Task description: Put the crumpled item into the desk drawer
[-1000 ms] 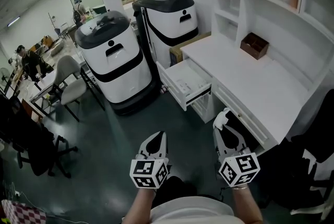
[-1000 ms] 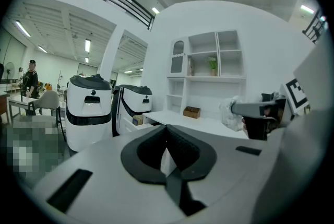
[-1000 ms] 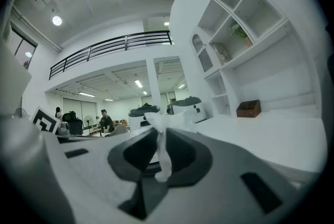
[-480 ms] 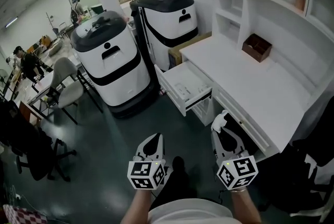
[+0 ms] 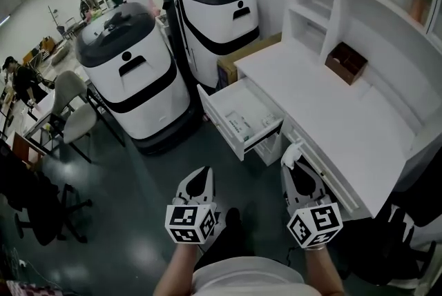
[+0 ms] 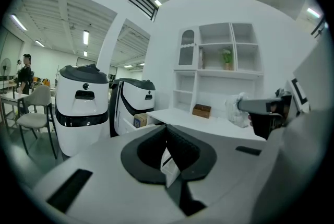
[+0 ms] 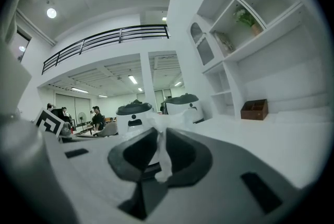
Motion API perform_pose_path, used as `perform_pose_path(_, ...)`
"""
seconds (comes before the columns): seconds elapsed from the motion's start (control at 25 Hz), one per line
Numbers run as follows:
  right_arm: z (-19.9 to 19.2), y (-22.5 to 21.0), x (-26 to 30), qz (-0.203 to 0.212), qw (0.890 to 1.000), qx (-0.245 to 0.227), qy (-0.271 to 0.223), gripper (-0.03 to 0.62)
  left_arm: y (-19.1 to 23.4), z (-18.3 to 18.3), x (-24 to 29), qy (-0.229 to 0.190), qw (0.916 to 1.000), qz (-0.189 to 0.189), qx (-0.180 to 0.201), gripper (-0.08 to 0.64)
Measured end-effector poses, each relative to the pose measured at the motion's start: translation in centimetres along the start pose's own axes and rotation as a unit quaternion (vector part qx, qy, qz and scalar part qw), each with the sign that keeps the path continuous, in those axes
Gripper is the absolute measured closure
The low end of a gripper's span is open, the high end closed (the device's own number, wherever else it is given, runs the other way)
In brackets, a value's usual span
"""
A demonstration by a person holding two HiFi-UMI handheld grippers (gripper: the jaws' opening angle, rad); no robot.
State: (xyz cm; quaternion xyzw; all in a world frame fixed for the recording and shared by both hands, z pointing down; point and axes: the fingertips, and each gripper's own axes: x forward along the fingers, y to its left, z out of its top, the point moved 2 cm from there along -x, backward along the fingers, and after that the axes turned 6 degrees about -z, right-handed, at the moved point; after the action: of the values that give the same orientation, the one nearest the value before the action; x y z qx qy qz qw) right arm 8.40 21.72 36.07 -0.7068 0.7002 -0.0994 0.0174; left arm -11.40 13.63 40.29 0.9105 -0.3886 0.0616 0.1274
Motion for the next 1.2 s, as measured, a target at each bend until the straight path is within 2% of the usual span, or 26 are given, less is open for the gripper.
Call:
perform_pose_path(0.64,3.6,0.0,13.4,-0.025,1.0,0.0,-0.009,0.534,8.7,5.2,11.1,-0.001,0.9994,-0.034,0.007,0.566)
perform_pose_path(1.2,5.9,-0.3,17.6,-0.035,0.999,-0.005,-0.039,0.534,12.1,5.7,14.4,0.003,0.9993,-0.037,-0.003,0.567)
